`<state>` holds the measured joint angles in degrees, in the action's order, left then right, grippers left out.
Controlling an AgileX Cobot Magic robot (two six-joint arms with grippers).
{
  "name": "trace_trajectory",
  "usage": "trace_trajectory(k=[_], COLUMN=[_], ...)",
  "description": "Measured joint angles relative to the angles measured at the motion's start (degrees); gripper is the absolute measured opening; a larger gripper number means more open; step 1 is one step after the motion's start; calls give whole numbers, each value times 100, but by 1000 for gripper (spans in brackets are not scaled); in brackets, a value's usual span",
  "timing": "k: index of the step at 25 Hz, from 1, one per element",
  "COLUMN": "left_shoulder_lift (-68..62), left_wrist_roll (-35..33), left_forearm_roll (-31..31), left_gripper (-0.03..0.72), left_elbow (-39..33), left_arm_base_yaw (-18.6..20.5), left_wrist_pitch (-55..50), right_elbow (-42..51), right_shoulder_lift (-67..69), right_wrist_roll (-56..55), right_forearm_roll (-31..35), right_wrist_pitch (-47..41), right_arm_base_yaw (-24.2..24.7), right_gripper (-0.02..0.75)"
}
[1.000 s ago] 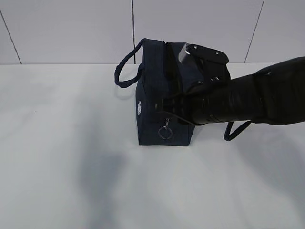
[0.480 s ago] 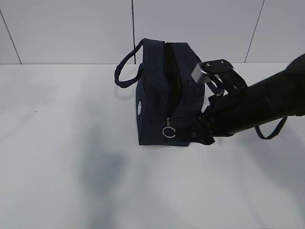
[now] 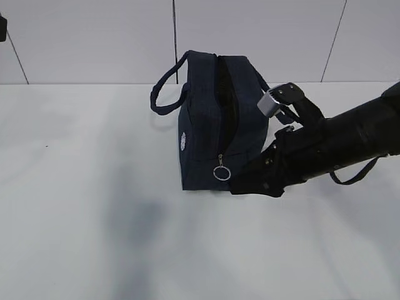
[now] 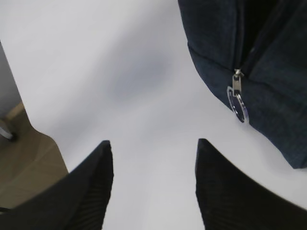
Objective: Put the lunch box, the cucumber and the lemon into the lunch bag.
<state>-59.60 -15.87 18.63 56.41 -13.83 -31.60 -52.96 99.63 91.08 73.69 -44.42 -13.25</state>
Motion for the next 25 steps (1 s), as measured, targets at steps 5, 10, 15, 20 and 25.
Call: trace_trajectory(k=[5,10,15,20,25], left_shoulder_lift=[0,-2,-2,-2,-2], left_wrist_roll=[0,0,0,-45,-45], left_forearm_roll=[0,-92,-104,-218,-351], left_gripper=[308,308,308,308,308], left_elbow=[0,0,0,0,0], left_arm_base_yaw=[0,0,0,0,0], left_wrist_pitch=[-94,-168,-171,-171,-171], right_elbow=[0,-152,-557,-635,-635], right_shoulder_lift=[462,954,1478,1663,1663], right_wrist_roll=[614,722,744,1510,2853], right_forearm_roll=[781,1011,1022,581,409], right_wrist_pitch=[-944,-1964,-2110,-2123,-2133], right_arm_base_yaw=[577,1186,1269,1269,1269], right_gripper=[412,413,412,412,413])
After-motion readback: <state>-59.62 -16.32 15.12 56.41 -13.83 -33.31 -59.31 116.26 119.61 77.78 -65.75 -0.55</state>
